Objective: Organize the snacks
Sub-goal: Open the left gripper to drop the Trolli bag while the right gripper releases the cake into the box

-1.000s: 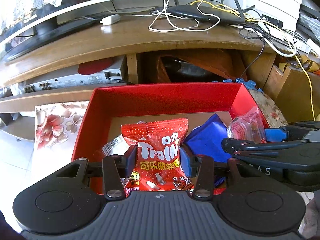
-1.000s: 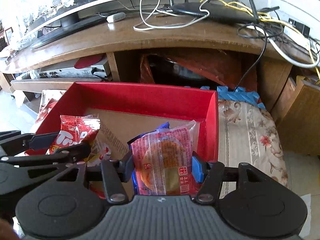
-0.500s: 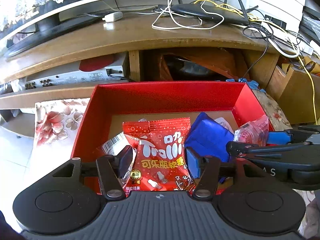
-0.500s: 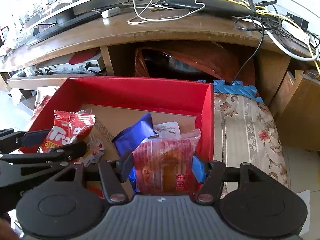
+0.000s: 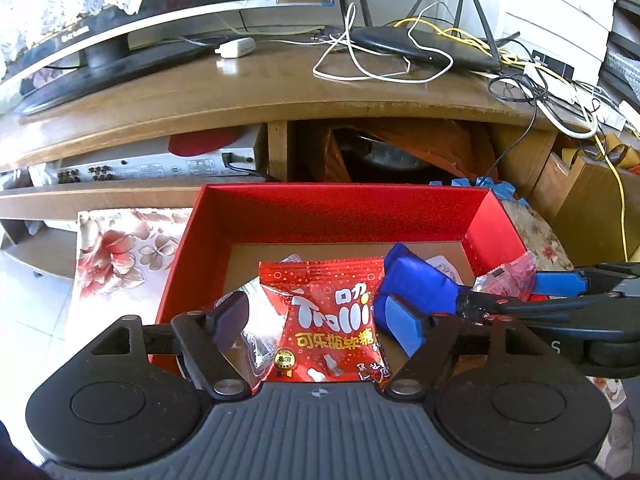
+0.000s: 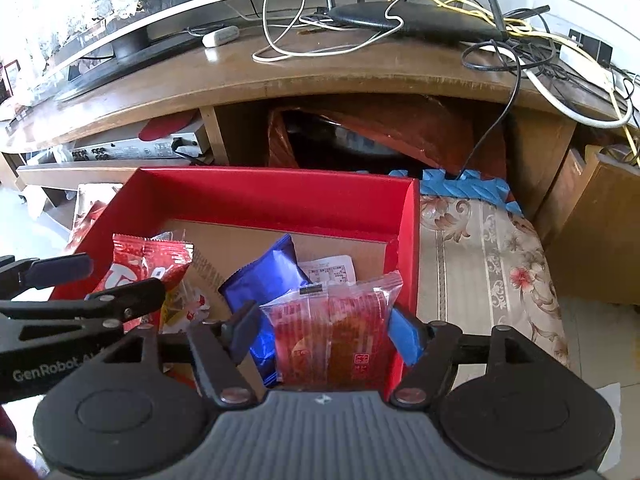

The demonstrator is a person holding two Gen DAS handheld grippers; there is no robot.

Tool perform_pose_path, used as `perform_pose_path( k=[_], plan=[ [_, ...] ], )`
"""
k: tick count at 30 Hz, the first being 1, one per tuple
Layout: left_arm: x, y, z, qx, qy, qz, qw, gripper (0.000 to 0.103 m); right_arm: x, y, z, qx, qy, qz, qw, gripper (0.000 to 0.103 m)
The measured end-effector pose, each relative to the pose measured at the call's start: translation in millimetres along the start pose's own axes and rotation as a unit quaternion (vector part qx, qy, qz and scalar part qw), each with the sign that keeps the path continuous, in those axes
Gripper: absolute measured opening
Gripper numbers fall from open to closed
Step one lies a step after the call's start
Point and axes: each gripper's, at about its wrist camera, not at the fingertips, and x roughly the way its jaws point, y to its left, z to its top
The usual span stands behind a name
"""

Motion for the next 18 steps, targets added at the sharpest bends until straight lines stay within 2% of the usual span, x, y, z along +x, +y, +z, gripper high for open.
perform_pose_path(
  k=[12,18],
  plan=[
    [-18,3,-7,0.01,0.004,-0.024,0.9997,0.082,-24,-4,8,0.007,-0.04,0.008,0.999,0.069],
    [-8,0,-14,0.005,0.035,-0.051,0.9981,0.08,-27,-8,6,0.014,-0.036,0.016,0.999,0.069]
  ],
)
